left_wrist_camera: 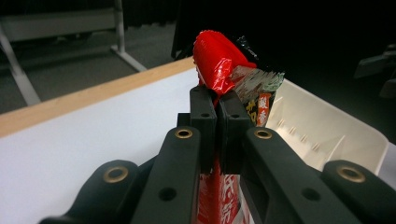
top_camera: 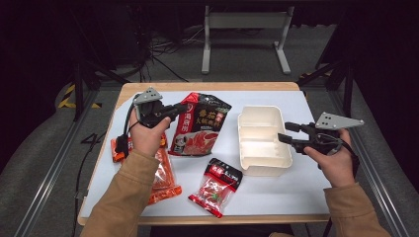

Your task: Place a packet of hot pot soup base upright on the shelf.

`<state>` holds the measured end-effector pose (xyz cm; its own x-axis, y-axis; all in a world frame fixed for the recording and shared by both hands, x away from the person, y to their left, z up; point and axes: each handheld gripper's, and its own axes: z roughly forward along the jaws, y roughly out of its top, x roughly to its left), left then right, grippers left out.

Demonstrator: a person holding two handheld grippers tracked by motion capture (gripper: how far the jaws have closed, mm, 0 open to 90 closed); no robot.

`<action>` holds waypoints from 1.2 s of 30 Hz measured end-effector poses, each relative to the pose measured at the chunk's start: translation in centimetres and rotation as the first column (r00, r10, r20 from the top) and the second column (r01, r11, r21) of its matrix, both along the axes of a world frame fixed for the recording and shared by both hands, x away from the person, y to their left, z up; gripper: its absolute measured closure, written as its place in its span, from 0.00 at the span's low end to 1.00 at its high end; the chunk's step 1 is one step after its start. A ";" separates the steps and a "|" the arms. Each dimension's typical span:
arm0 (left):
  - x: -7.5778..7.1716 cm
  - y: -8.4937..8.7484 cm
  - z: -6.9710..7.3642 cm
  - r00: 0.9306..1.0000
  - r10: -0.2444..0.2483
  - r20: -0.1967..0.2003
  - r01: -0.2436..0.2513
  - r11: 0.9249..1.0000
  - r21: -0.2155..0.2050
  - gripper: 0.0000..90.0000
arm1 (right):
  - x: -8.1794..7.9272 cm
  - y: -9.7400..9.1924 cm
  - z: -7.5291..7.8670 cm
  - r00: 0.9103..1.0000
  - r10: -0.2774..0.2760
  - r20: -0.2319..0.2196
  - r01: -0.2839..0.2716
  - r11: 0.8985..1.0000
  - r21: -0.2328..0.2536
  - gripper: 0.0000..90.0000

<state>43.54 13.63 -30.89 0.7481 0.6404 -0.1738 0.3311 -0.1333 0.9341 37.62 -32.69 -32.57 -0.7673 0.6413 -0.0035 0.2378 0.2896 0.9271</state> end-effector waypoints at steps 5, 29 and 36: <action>-1.3 0.0 0.9 0.999 -0.020 0.035 0.021 0.999 -0.035 0.97 | 0.2 1.2 0.6 0.999 0.036 -0.011 -0.036 0.999 0.026 0.54; -5.0 -0.4 1.0 0.988 -0.100 0.119 0.115 0.986 -0.124 0.97 | 2.7 10.9 3.3 0.974 0.224 -0.036 -0.222 0.973 0.062 0.49; -5.5 -0.5 0.7 0.985 -0.115 0.126 0.132 0.983 -0.129 0.97 | 3.1 12.6 3.0 0.964 0.260 -0.049 -0.258 0.965 0.037 0.52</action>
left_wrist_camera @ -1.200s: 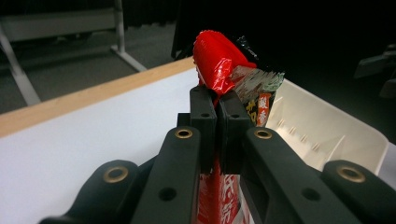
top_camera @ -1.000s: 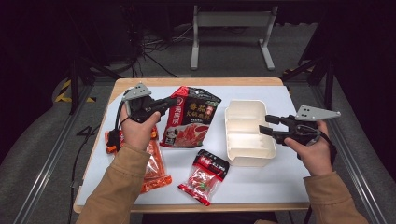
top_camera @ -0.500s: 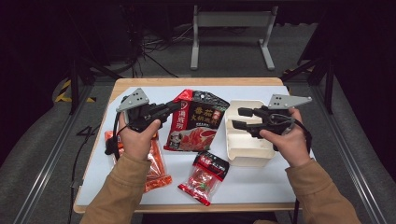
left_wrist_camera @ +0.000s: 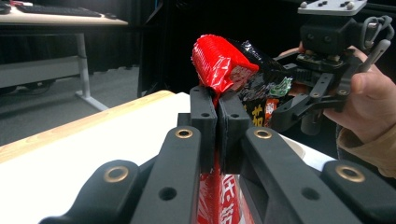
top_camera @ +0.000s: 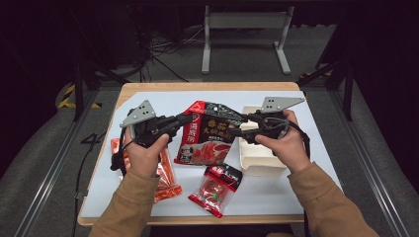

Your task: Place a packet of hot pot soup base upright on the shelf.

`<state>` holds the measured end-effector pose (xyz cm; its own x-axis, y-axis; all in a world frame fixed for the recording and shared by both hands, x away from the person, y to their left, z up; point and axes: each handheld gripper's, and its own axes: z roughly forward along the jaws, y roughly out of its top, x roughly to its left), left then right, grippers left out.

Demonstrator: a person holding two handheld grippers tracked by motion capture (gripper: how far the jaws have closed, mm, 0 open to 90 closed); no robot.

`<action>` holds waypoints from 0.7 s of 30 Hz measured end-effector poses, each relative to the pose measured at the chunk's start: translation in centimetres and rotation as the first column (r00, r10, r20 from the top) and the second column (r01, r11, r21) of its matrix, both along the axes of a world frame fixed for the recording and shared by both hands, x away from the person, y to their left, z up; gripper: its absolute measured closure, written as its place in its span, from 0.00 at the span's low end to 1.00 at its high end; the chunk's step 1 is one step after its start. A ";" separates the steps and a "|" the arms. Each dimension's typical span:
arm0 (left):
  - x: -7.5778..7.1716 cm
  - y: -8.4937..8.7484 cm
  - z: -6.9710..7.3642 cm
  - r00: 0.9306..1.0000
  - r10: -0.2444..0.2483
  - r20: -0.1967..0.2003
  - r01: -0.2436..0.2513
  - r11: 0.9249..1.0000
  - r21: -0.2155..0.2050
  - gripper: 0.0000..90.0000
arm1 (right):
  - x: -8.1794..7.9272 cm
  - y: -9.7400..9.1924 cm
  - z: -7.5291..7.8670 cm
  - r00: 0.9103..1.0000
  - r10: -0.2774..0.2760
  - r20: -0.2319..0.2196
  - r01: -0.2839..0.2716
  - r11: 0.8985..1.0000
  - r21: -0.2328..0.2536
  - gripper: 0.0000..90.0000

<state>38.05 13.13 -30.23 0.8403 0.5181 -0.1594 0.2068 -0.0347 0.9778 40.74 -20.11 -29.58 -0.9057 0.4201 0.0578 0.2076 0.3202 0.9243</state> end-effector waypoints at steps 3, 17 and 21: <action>-0.1 -0.2 -0.1 1.000 -0.011 0.005 0.011 1.000 0.000 0.97 | 0.2 0.9 -0.1 1.000 0.028 -0.012 -0.028 0.999 -0.022 0.57; -0.1 0.1 -0.2 0.999 -0.040 0.002 0.040 0.999 0.018 0.95 | 0.3 1.4 0.4 0.994 0.033 -0.100 -0.035 0.999 -0.025 0.88; 0.1 0.4 -0.5 0.999 -0.049 -0.020 0.049 0.999 0.014 0.92 | 0.3 1.5 0.7 0.993 0.023 -0.113 -0.026 0.999 -0.023 0.90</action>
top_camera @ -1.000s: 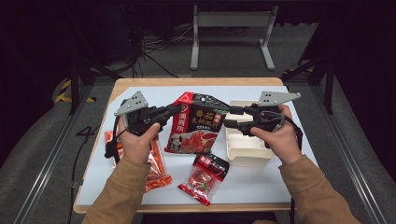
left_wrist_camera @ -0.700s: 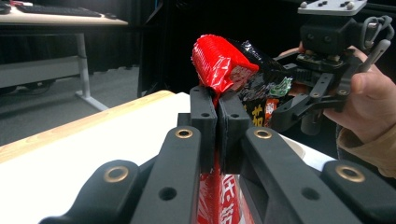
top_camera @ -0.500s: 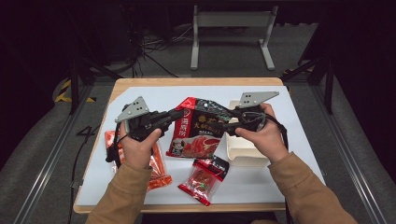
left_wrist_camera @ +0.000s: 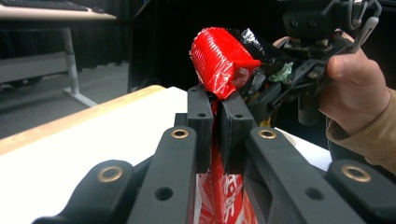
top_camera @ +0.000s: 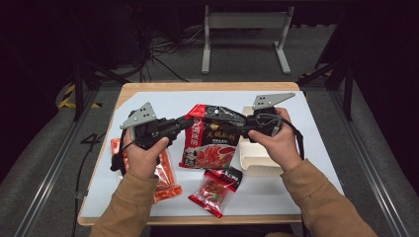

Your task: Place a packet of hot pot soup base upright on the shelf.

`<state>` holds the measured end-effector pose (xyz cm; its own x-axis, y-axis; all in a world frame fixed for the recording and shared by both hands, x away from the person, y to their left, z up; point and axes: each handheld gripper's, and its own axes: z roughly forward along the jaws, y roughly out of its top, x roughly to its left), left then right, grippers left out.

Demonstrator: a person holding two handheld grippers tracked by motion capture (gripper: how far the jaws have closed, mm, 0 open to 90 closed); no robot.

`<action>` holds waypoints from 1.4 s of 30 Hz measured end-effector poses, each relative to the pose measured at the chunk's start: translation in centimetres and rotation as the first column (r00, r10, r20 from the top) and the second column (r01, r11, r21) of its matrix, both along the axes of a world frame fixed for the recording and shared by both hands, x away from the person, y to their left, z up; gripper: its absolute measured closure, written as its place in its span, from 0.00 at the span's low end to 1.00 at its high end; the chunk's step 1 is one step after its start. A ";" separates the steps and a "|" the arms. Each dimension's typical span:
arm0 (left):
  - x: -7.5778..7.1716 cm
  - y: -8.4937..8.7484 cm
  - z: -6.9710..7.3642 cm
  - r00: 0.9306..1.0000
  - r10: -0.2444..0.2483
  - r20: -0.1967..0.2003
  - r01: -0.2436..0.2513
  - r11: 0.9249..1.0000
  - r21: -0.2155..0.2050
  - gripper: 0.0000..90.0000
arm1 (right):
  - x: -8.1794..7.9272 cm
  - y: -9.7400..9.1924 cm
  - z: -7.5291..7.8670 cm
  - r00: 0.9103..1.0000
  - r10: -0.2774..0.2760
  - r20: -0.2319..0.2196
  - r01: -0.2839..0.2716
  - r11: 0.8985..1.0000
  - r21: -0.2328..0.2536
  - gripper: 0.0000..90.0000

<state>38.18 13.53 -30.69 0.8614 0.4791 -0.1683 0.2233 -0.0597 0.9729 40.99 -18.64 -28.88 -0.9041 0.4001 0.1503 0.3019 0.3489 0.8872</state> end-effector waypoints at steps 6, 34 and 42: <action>0.1 0.6 0.0 1.000 0.002 -0.020 -0.002 1.000 0.008 0.78 | 0.2 -0.2 1.1 0.999 -0.012 0.031 0.012 1.000 -0.011 0.91; -1.7 5.3 0.3 0.982 0.175 -0.070 -0.159 0.969 0.190 0.33 | 4.0 -5.6 5.0 0.983 -0.117 0.140 0.122 0.992 -0.026 0.91; -1.9 6.7 -0.2 0.975 0.206 -0.087 -0.183 0.959 0.217 0.30 | 4.9 -6.6 5.5 0.974 -0.156 0.162 0.165 0.985 -0.045 0.91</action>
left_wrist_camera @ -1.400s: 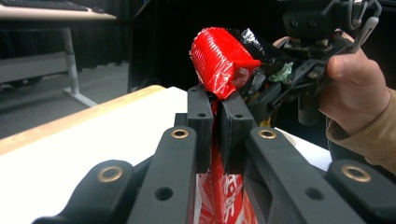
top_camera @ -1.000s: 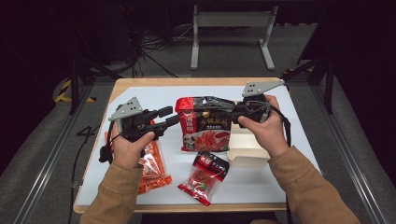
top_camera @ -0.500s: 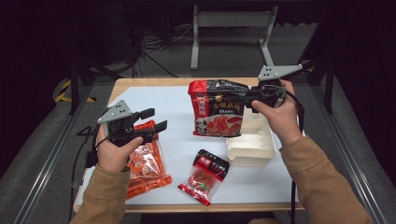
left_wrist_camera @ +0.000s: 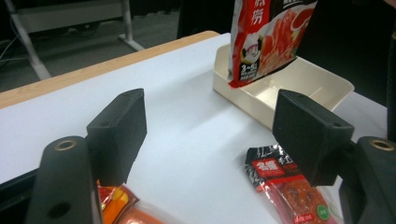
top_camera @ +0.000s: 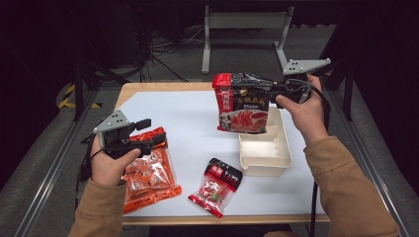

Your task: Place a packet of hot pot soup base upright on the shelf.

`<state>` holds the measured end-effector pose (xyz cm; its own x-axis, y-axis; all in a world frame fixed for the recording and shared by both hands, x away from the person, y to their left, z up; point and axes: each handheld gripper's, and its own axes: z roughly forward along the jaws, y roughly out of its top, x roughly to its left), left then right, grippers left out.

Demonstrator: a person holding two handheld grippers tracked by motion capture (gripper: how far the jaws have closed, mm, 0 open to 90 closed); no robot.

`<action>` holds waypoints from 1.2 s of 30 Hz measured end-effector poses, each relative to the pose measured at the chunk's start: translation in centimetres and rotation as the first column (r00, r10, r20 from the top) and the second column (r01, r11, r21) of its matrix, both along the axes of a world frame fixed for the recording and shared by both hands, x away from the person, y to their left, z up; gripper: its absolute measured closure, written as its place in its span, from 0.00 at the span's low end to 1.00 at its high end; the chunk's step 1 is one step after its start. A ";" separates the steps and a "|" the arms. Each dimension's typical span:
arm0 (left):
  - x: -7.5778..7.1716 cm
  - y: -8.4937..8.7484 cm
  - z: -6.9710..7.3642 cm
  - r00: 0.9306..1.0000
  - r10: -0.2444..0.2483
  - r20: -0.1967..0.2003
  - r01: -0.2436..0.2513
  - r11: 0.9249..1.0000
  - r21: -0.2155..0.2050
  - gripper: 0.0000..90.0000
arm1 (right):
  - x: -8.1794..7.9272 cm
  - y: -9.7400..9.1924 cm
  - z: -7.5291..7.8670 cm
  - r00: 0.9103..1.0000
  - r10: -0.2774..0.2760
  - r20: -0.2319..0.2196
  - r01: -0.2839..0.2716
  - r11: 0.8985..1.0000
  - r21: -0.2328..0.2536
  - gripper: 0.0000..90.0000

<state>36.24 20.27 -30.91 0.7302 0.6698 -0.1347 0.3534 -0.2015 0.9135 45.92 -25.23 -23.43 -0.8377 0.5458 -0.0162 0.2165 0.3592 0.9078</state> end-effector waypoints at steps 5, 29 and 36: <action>-0.1 0.9 -0.3 1.000 0.024 -0.010 -0.024 1.000 0.014 0.27 | 0.6 -0.7 0.2 1.000 -0.028 0.013 0.028 1.000 -0.007 0.91; 0.4 2.7 -0.7 0.996 0.085 -0.024 -0.085 0.996 0.019 0.21 | 2.8 -3.8 -0.4 0.988 -0.105 0.112 0.109 0.993 -0.035 0.90; 0.4 3.1 -0.8 0.994 0.102 -0.035 -0.101 0.995 0.014 0.20 | 3.1 -4.5 -1.1 0.987 -0.108 0.116 0.112 0.993 -0.024 0.90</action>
